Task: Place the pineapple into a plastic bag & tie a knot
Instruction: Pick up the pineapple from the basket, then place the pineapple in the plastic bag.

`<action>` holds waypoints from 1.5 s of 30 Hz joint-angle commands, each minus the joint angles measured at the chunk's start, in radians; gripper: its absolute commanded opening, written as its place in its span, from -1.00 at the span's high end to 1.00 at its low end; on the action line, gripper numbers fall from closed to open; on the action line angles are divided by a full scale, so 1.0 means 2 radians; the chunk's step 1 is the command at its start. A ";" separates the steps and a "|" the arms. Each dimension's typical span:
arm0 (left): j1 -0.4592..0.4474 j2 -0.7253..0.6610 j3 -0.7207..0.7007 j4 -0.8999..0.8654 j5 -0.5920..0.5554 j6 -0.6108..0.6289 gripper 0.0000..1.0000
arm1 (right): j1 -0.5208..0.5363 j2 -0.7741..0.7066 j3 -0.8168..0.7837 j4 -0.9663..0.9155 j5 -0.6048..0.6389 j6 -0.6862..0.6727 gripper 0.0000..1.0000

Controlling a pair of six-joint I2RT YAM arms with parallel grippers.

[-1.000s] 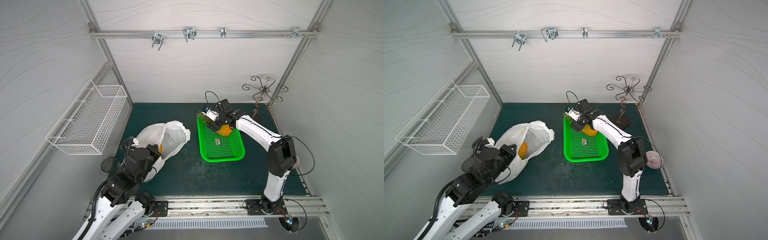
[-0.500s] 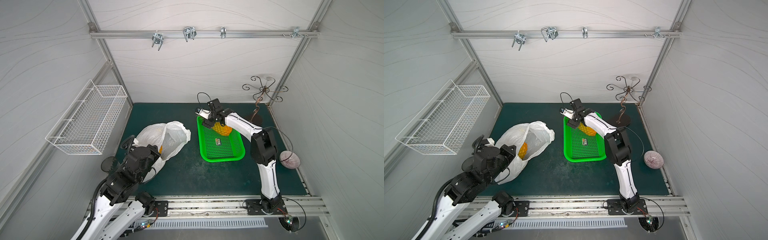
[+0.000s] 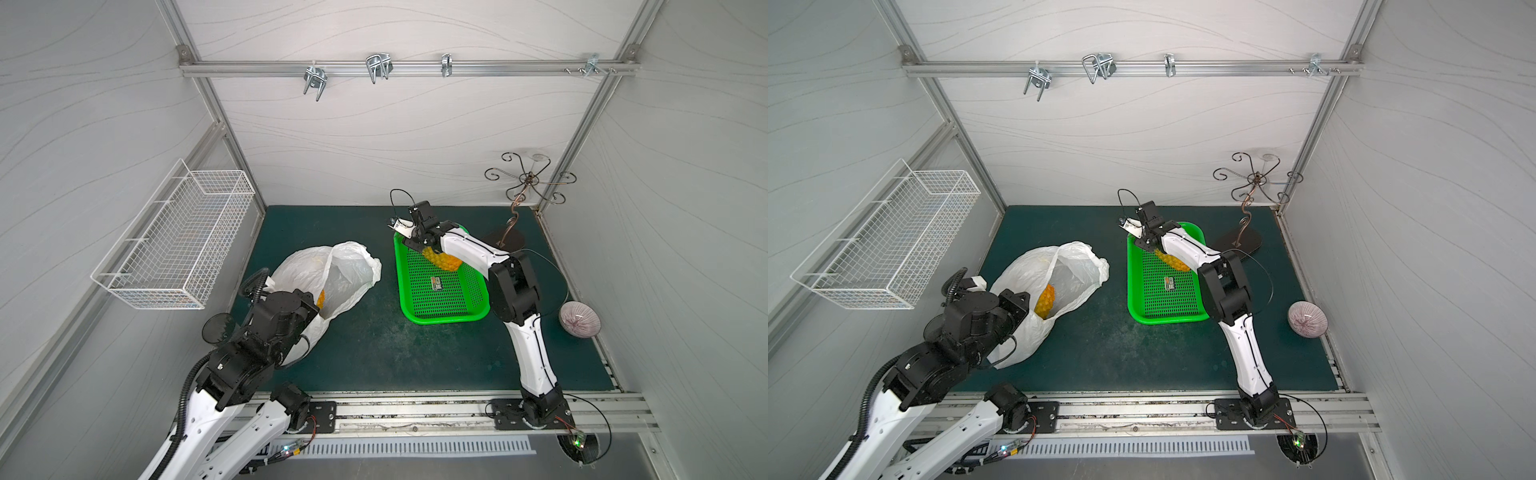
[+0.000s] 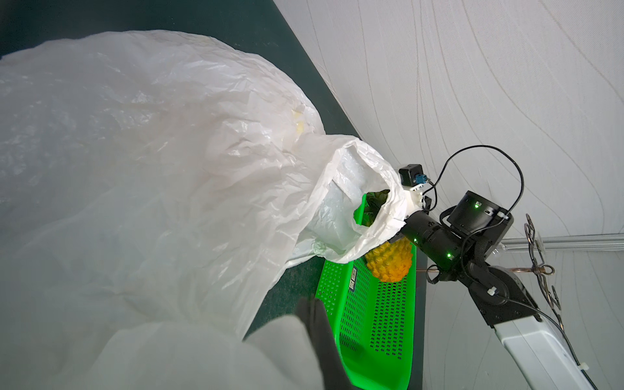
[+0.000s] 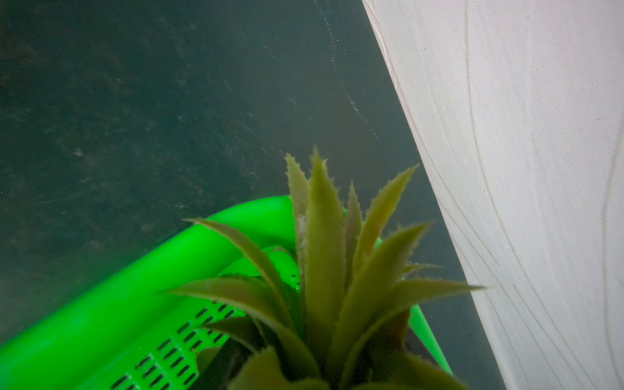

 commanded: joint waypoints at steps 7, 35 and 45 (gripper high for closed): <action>0.001 -0.004 0.020 0.002 -0.015 -0.004 1.00 | -0.007 -0.024 0.003 -0.009 -0.008 0.014 0.91; 0.002 -0.016 0.035 0.047 0.024 0.041 1.00 | -0.053 -0.311 -0.066 0.097 -0.418 0.320 1.00; 0.002 -0.017 0.053 0.010 0.032 0.028 1.00 | 0.049 -0.285 -0.067 0.288 -0.554 0.380 1.00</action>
